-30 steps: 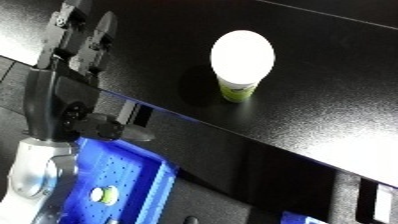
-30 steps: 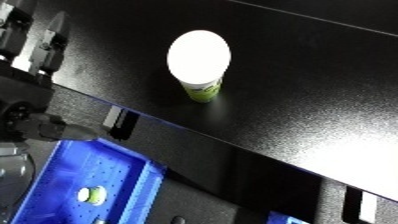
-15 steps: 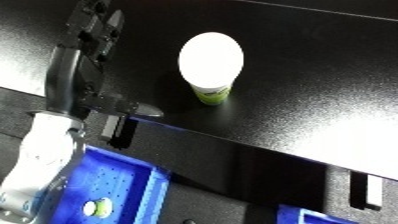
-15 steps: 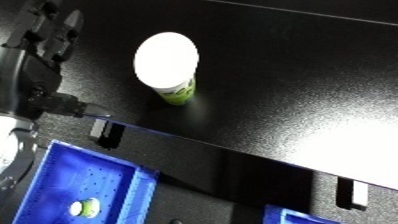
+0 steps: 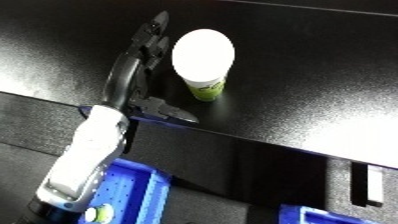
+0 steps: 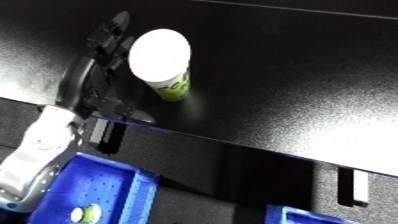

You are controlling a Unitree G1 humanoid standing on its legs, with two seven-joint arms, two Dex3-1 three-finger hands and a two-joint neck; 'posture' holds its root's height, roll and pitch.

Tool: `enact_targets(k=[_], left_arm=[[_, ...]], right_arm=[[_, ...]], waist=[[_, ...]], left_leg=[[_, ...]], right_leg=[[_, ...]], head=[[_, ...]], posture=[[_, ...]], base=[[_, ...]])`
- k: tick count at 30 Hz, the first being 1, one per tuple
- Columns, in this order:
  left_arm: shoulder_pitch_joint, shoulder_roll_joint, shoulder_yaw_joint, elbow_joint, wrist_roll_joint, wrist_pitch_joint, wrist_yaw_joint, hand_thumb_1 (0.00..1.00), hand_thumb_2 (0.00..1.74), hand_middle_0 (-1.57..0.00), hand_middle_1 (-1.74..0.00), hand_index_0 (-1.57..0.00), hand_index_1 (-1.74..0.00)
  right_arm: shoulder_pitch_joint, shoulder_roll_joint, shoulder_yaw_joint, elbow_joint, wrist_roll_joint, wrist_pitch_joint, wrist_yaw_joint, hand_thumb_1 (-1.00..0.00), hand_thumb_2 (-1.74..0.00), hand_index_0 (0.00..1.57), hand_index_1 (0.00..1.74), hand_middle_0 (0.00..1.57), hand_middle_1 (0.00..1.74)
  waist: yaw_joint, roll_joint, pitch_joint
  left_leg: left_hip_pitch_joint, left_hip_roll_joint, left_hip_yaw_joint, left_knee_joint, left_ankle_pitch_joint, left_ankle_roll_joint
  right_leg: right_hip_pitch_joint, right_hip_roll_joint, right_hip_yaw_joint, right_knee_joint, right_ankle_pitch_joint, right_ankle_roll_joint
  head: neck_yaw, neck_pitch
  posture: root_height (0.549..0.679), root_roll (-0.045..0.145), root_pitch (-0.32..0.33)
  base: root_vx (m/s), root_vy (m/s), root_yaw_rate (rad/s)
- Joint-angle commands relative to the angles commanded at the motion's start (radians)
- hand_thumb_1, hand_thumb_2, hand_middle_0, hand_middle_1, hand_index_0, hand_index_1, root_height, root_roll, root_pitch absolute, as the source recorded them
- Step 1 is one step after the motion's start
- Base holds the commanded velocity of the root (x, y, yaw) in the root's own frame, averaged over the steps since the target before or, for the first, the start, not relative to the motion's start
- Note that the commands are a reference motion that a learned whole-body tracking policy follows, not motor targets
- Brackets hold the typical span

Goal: Pick up the object and place it into the box

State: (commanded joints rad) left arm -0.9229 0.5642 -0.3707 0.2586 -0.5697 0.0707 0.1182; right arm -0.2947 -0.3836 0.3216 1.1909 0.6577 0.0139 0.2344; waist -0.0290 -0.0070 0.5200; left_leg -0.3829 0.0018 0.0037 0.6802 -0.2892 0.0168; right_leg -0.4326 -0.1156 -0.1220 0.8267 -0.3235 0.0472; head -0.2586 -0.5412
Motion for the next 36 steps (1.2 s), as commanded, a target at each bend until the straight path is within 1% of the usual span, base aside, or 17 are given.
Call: enact_targets(k=[7,11,18,23,25,28,30,33,36], left_arm=[[-0.034,-0.032,-0.038,0.034,0.004,0.003,-0.005,0.00,0.00,0.00,0.00,0.00,0.00],[-0.060,-0.054,-0.055,0.067,-0.011,0.014,0.005,0.00,0.00,0.00,0.00,0.00,0.00],[-0.114,-0.087,-0.078,0.156,-0.038,0.023,0.025,0.35,0.61,-0.55,-0.61,-0.55,-0.61],[-0.136,-0.096,-0.083,0.201,-0.047,0.007,0.042,0.60,1.04,-0.94,-1.04,-0.94,-1.04],[-0.137,-0.095,-0.082,0.208,-0.063,0.005,0.046,0.70,1.22,-1.10,-1.22,-1.10,-1.22],[-0.131,-0.093,-0.074,0.213,-0.101,0.002,0.052,0.70,1.22,-1.10,-1.22,-1.10,-1.22],[-0.124,-0.093,-0.067,0.211,-0.132,0.002,0.055,0.70,1.22,-1.10,-1.22,-1.10,-1.22],[-0.098,-0.096,-0.043,0.191,-0.199,-0.007,0.061,0.70,1.22,-1.10,-1.22,-1.10,-1.22],[-0.058,-0.095,-0.008,0.148,-0.272,-0.034,0.053,0.70,1.22,-1.10,-1.22,-1.10,-1.22]], right_arm=[[-0.006,0.002,0.005,-0.006,0.004,-0.001,-0.001,0.00,0.00,0.00,0.00,0.00,0.00],[-0.015,0.005,0.014,-0.015,0.005,-0.007,-0.002,0.00,0.00,0.00,0.00,0.00,0.00],[-0.030,0.009,0.024,-0.023,0.008,-0.008,-0.008,0.00,0.00,0.00,0.00,0.00,0.00],[-0.027,0.009,0.029,-0.024,0.007,-0.005,-0.007,0.00,0.00,0.00,0.00,0.00,0.00],[-0.025,0.010,0.030,-0.023,0.006,-0.005,-0.007,0.00,0.00,0.00,0.00,0.00,0.00],[-0.024,0.011,0.030,-0.023,0.005,-0.004,-0.008,0.00,0.00,0.00,0.00,0.00,0.00],[-0.023,0.012,0.030,-0.023,0.005,-0.003,-0.009,0.00,0.00,0.00,0.00,0.00,0.00],[-0.020,0.012,0.029,-0.026,0.010,-0.007,-0.017,0.00,0.00,0.00,0.00,0.00,0.00],[-0.014,0.013,0.023,-0.031,0.020,-0.013,-0.026,0.00,0.00,0.00,0.00,0.00,0.00]], waist=[[-0.013,-0.005,0.000],[-0.024,-0.008,0.000],[-0.042,-0.017,0.000],[-0.049,-0.019,0.000],[-0.050,-0.017,0.000],[-0.049,-0.013,0.000],[-0.048,-0.011,0.000],[-0.042,-0.006,0.000],[-0.031,0.001,0.000]], left_leg=[[-0.002,0.001,0.007,0.008,-0.005,0.0036],[-0.002,0.003,0.014,0.011,-0.007,0.0042],[-0.006,0.008,0.025,0.021,-0.012,0.0048],[-0.004,0.010,0.029,0.021,-0.014,0.0053],[-0.003,0.010,0.029,0.019,-0.014,0.0051],[-0.001,0.009,0.027,0.015,-0.013,0.0050],[-0.001,0.008,0.026,0.014,-0.012,0.0046],[-0.002,0.004,0.019,0.010,-0.009,0.0034],[-0.004,0.000,0.009,0.004,-0.005,0.0018]], right_leg=[[-0.007,0.0029,0.006,0.004,0.002,0.0013],[-0.011,0.0044,0.009,0.005,0.003,0.0040],[-0.019,0.0068,0.014,0.007,0.006,0.0073],[-0.021,0.0072,0.017,0.006,0.007,0.0091],[-0.020,0.0066,0.017,0.005,0.006,0.0089],[-0.017,0.0058,0.016,0.004,0.004,0.0068],[-0.016,0.0054,0.016,0.002,0.004,0.0053],[-0.015,0.0041,0.013,0.001,0.003,0.0025],[-0.014,0.0014,0.009,-0.001,0.001,-0.0016]], head=[[-0.010,0.010],[-0.034,0.030],[-0.062,0.039],[-0.078,0.065],[-0.081,0.083],[-0.086,0.099],[-0.086,0.099],[-0.084,0.109],[-0.073,0.117]], posture=[[0.633,0.021,-0.026],[0.632,0.020,-0.026],[0.632,0.020,-0.026],[0.632,0.019,-0.025],[0.632,0.020,-0.026],[0.632,0.021,-0.026],[0.632,0.022,-0.025],[0.632,0.023,-0.023],[0.633,0.026,-0.020]], base=[[-0.001,0.004,-0.035],[-0.010,0.011,-0.061],[-0.006,0.008,-0.055],[-0.001,0.002,-0.028],[-0.002,0.005,0.012],[-0.003,0.007,0.031],[-0.005,0.004,0.037],[-0.022,-0.004,0.087],[-0.033,-0.013,0.124]])
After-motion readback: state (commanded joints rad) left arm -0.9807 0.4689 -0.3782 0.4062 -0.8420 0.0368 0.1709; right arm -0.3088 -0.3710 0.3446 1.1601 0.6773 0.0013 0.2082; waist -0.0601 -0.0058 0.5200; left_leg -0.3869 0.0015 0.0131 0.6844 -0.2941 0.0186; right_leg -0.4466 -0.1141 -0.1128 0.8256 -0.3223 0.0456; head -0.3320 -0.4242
